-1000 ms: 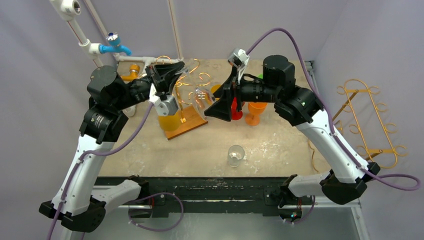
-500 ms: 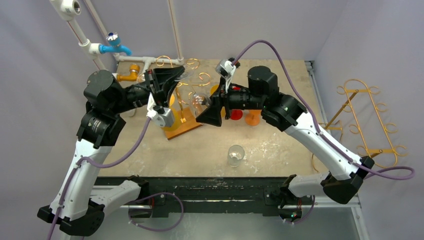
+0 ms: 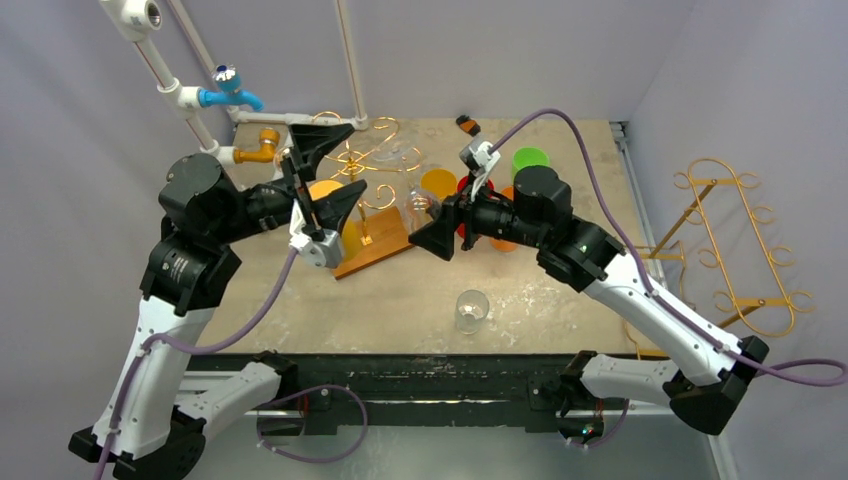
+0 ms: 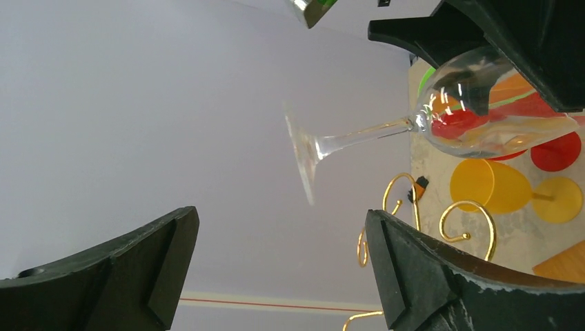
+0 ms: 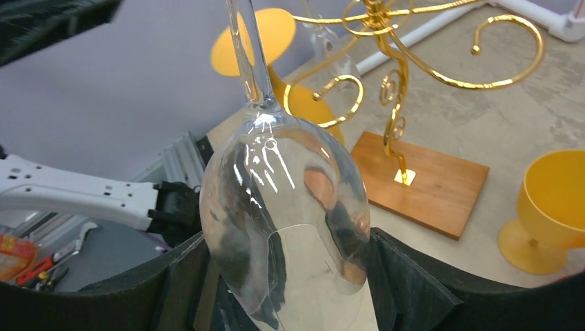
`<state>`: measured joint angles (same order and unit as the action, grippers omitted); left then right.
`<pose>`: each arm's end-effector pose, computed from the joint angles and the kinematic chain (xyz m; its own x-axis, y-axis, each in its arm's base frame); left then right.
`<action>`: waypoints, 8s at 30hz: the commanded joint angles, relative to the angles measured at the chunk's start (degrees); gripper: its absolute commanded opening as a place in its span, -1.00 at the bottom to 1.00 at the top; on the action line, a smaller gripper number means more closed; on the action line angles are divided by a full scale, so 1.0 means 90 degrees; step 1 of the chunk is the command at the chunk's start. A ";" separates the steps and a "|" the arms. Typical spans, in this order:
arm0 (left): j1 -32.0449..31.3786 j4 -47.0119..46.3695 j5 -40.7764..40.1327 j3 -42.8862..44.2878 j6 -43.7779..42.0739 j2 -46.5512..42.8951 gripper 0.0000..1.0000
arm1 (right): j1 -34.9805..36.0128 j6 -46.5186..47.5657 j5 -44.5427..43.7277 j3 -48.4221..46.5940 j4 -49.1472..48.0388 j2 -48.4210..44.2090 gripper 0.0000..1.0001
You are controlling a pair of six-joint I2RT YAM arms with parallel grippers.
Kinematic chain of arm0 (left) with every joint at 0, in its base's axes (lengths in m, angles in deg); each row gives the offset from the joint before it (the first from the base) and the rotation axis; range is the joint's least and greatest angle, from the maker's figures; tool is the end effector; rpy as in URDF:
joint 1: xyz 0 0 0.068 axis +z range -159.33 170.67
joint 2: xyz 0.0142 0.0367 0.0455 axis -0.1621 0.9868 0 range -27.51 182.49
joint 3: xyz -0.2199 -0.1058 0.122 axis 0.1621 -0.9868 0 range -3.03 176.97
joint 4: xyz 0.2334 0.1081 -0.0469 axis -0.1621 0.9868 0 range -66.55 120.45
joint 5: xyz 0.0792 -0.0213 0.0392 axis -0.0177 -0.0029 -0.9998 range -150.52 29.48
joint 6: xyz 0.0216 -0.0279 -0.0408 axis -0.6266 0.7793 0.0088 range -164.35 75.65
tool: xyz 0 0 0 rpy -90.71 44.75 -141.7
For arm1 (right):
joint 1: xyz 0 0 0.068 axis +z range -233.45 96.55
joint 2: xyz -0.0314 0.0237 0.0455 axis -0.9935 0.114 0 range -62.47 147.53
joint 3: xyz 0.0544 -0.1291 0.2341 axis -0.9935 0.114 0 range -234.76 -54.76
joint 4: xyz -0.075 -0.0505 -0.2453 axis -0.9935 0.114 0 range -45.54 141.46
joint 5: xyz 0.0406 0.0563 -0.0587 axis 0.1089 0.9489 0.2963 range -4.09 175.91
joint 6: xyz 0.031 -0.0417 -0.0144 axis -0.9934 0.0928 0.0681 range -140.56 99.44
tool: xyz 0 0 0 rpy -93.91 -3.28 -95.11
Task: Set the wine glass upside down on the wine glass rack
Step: Turn the wine glass upside down at the wine rack, then adjust the wine rack at the center of the board.
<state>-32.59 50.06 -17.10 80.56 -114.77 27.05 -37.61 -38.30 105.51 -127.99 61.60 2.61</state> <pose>0.1298 -0.0823 0.5043 0.8777 0.3675 -0.3075 0.2710 0.1485 0.9511 0.1649 0.1869 0.4303 -0.3798 0.0208 -0.9248 -0.8304 0.4328 0.3508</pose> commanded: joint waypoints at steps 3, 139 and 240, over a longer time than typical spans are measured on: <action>-0.0003 0.0493 -0.0738 -0.0087 0.1050 -0.0281 1.00 | -0.0006 0.0194 -0.0820 0.0451 -0.0605 -0.0182 -0.33; -0.0003 0.0483 -0.4503 0.0028 0.4967 0.0109 1.00 | 0.0645 -0.0660 -0.1552 0.4034 -0.9920 0.2865 -0.10; -0.0003 0.0848 -0.4286 0.0119 0.6127 0.1886 -0.89 | -0.1079 -0.1096 -0.0852 -0.1491 -0.0381 0.1952 -0.84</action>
<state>-32.68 57.10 -53.84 83.25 -58.92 43.88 -48.29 -46.69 98.40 -142.76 59.77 23.31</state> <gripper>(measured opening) 0.121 0.189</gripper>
